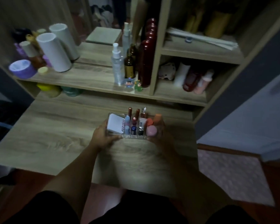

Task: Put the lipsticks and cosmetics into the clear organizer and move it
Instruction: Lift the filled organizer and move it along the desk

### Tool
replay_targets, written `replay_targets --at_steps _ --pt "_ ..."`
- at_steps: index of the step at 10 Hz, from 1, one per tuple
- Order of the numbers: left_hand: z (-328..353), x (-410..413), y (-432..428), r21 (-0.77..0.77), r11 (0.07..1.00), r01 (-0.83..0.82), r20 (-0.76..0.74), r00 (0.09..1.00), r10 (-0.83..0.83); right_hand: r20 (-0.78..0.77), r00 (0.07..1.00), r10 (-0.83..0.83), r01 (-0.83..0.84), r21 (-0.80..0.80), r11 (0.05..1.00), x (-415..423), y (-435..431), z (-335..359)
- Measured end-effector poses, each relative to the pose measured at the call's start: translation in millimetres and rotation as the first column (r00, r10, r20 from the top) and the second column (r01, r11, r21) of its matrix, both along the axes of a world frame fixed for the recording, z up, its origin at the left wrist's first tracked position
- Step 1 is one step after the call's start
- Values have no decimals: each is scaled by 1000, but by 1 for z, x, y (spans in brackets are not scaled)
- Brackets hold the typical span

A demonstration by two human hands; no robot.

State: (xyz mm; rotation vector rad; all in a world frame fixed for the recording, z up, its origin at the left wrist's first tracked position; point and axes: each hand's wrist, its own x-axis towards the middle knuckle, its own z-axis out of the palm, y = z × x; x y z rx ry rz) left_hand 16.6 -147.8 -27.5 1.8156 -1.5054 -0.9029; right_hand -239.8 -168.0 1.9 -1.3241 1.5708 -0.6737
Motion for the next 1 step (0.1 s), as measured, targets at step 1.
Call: replay_targets --at_steps 1 --pt "-4 -27 -13 17 998 68 -50 997 -67 -14 999 -48 48 -21 999 -15 6 15"
